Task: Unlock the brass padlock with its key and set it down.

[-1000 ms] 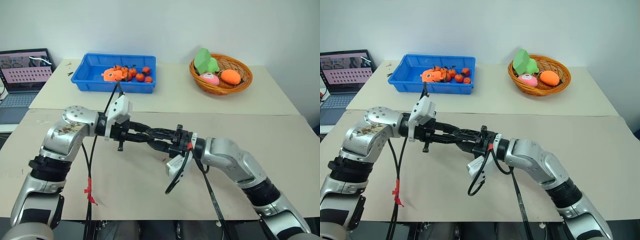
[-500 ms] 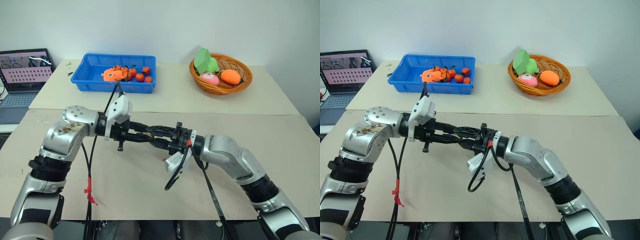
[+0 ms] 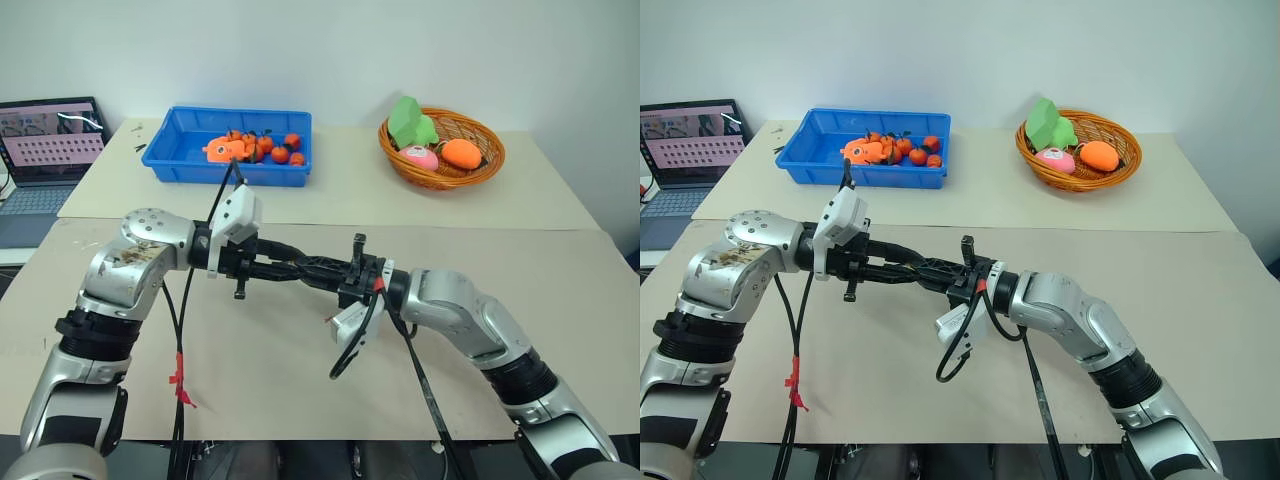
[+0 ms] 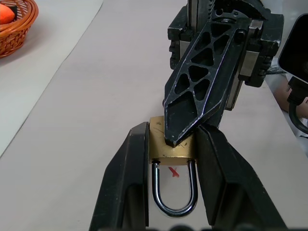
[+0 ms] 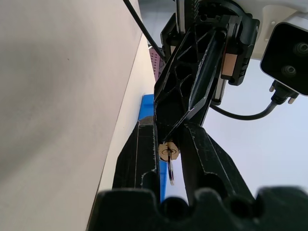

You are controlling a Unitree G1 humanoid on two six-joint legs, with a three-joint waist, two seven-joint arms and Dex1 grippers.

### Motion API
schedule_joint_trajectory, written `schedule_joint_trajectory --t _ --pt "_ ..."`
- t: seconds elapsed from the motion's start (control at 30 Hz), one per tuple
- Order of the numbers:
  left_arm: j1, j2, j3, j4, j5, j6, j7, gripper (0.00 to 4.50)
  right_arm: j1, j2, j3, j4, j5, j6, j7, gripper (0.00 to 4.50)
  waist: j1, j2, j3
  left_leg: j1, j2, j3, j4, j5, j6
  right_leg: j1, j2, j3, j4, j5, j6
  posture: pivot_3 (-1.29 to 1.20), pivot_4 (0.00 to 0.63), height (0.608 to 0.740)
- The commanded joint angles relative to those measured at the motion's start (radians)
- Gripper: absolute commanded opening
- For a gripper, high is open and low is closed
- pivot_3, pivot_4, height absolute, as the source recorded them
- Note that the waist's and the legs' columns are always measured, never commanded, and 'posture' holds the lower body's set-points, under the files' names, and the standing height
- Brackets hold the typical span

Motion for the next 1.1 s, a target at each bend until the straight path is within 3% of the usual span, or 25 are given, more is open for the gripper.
schedule_joint_trajectory --t 0.03,0.5,0.57,0.8,0.83,1.1 --pt "-0.015 0.011 0.001 -0.027 0.001 -0.027 -0.014 0.84 -0.015 0.009 -0.013 -0.033 0.025 0.009 0.005 0.24 0.000 0.000 0.000 0.000 0.000 0.000 0.000 0.000 0.000 0.000 0.000 0.000 0.000 0.000 0.000 0.00 0.150 0.740" --pt "-0.014 0.009 0.002 -0.030 0.000 -0.017 -0.009 0.84 -0.011 0.010 -0.013 -0.038 0.023 0.015 0.008 0.24 0.000 0.000 0.000 0.000 0.000 0.000 0.000 0.000 0.000 0.000 0.000 0.000 0.000 0.000 0.000 0.00 0.150 0.740" --pt "-0.014 0.009 0.004 -0.026 -0.002 -0.018 -0.009 1.85 -0.010 0.010 -0.012 -0.037 0.024 0.016 0.008 0.24 0.000 0.000 0.000 0.000 0.000 0.000 0.000 0.000 0.000 0.000 0.000 0.000 0.000 0.000 0.000 0.00 0.150 0.740" --pt "-0.013 0.013 0.003 -0.026 0.003 -0.026 -0.010 4.20 -0.009 0.012 -0.012 -0.037 0.022 0.016 0.015 0.24 0.000 0.000 0.000 0.000 0.000 0.000 0.000 0.000 0.000 0.000 0.000 0.000 0.000 0.000 0.000 0.00 0.150 0.740" --pt "-0.013 0.014 0.002 -0.024 0.004 -0.027 -0.010 4.39 -0.009 0.013 -0.012 -0.037 0.022 0.016 0.014 0.24 0.000 0.000 0.000 0.000 0.000 0.000 0.000 0.000 0.000 0.000 0.000 0.000 0.000 0.000 0.000 0.00 0.150 0.740" --pt "-0.051 0.061 0.041 0.080 -0.047 0.056 -0.075 4.39 -0.004 0.003 -0.027 -0.029 0.015 0.014 0.008 0.24 -0.002 0.000 0.000 0.000 0.000 0.000 0.000 0.000 0.000 0.000 0.000 0.000 0.000 0.000 0.000 0.00 0.150 0.740"
